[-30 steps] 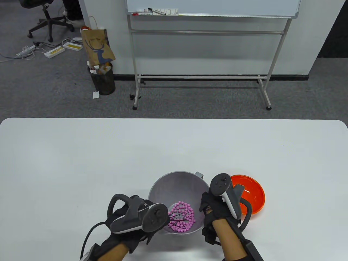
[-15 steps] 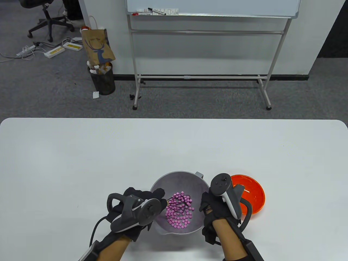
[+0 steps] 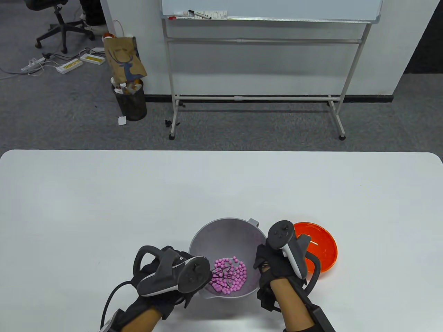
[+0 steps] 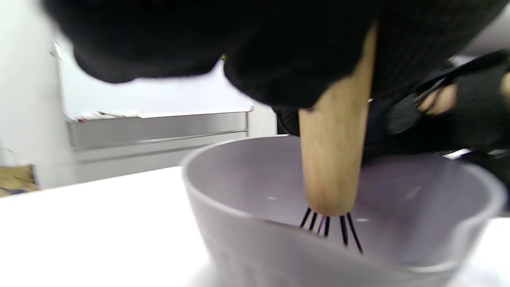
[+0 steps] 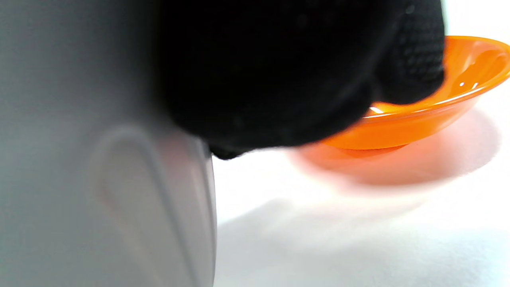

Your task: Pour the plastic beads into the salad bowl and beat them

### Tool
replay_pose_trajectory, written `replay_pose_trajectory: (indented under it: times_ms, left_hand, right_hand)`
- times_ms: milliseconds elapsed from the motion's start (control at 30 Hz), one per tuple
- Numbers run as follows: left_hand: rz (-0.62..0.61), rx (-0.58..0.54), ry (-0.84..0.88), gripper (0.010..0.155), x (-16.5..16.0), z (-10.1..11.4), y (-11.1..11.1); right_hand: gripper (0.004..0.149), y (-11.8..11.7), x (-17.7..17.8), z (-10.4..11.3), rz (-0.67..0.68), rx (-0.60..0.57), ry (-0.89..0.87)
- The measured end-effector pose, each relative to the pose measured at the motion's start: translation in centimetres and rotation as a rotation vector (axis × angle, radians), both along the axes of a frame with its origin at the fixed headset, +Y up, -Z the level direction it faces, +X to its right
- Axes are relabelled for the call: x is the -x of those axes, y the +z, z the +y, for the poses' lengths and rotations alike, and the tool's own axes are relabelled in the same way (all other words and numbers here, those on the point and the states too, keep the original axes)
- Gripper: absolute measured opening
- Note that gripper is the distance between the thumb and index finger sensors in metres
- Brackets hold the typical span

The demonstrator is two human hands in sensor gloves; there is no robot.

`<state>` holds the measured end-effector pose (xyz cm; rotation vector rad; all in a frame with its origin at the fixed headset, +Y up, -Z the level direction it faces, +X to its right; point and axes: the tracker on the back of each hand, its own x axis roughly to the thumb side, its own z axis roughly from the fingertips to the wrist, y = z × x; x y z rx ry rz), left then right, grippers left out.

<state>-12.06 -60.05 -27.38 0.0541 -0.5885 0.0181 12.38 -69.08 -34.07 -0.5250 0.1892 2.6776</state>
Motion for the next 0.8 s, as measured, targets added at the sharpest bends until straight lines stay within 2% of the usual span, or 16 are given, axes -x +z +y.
replay_pose_trajectory:
  times_ms: [67, 233, 400, 667, 800]
  left_hand:
    - [-0.028, 0.005, 0.050, 0.043, -0.3, -0.7, -0.1]
    - [0.062, -0.166, 0.106, 0.043, -0.6, -2.1, -0.5]
    - [0.125, -0.262, 0.091, 0.046, 0.1, -2.8, -1.1]
    - [0.166, -0.259, 0.029, 0.045, 1.5, -2.2, -1.6]
    - [0.152, -0.196, -0.069, 0.042, 1.1, -1.1, -1.0]
  right_hand:
    - [0.047, 0.0, 0.0, 0.0, 0.000, 0.001, 0.001]
    - [0.047, 0.0, 0.0, 0.0, 0.000, -0.001, 0.002]
    - [0.047, 0.0, 0.0, 0.0, -0.001, -0.001, 0.001]
    - [0.047, 0.0, 0.0, 0.0, -0.001, -0.002, 0.001]
    - [0.048, 0.0, 0.0, 0.0, -0.001, -0.002, 0.001]
